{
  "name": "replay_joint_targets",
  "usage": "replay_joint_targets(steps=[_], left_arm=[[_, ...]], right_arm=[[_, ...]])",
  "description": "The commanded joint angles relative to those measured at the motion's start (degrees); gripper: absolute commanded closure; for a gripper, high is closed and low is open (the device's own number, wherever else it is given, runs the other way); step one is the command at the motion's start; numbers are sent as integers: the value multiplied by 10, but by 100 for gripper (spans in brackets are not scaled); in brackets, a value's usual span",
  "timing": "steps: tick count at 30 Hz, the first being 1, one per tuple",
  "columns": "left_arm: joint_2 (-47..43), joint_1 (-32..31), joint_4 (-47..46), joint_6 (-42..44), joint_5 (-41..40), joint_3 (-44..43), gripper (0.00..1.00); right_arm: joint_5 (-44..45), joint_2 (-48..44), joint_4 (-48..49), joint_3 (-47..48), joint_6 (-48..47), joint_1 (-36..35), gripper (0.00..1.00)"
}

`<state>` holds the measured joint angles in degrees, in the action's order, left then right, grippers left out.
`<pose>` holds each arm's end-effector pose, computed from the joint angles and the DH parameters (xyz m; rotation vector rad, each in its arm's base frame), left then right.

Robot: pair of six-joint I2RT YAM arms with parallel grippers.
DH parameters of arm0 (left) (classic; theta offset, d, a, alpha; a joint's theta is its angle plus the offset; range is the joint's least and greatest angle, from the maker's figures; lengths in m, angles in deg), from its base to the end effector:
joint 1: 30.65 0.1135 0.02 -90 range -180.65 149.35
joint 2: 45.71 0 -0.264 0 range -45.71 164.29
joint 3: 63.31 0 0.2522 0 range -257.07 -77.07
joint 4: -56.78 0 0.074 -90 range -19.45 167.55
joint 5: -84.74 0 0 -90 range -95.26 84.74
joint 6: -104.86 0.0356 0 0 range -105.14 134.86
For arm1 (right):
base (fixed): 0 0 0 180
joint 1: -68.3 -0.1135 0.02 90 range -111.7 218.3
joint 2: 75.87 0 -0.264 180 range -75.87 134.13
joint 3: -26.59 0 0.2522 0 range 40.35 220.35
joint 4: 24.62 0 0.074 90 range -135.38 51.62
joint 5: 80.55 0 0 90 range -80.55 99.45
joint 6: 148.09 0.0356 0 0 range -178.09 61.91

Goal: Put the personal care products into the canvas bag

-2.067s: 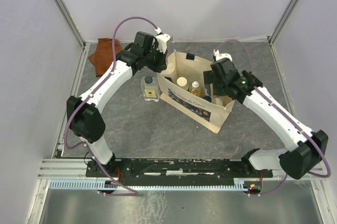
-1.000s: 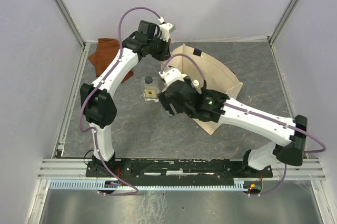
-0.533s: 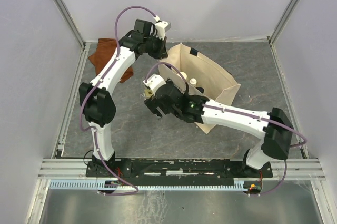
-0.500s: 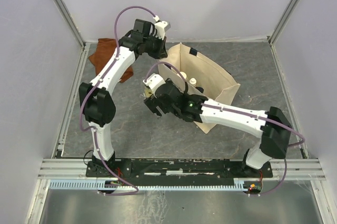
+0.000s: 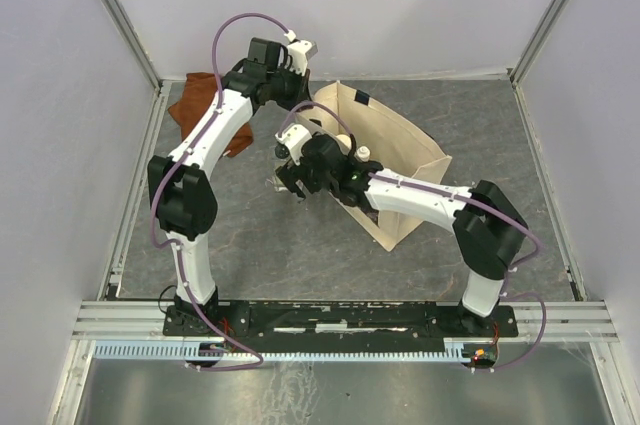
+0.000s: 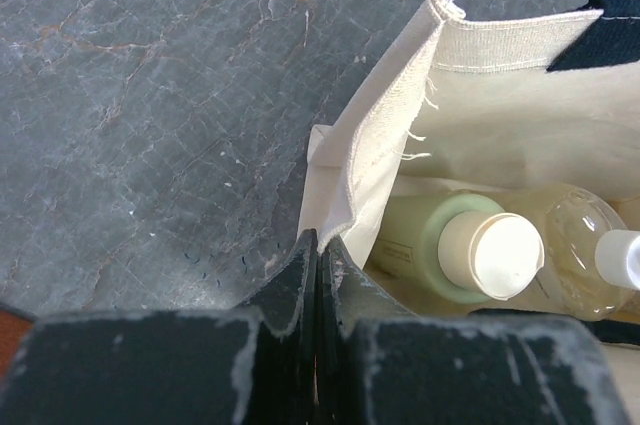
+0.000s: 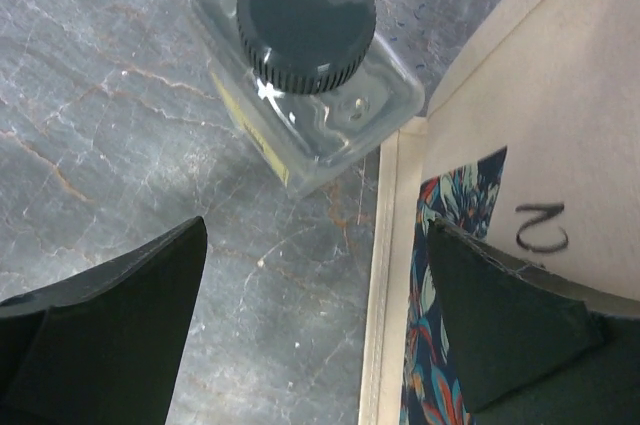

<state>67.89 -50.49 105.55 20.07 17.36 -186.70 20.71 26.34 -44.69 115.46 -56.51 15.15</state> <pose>0.4255 -0.1681 0.3311 0.6953 2.1428 -0.5811 0.2527 0.3256 0.2534 -0.8357 1.9932 0.3451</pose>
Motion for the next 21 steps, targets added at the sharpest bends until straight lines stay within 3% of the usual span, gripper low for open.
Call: replay_joint_targets(steps=[1,17,21], left_arm=[[-31,13,-45,4,-23,2,98],[-21,20,-56,17,-33,4,97],[-17,21,-58,18,-33,5,97]], right_arm=[[-57,30,80,29,-36,14,2],[-124,141,127,109,-73,34,2],[-138,148,134,108,-71,40,6]])
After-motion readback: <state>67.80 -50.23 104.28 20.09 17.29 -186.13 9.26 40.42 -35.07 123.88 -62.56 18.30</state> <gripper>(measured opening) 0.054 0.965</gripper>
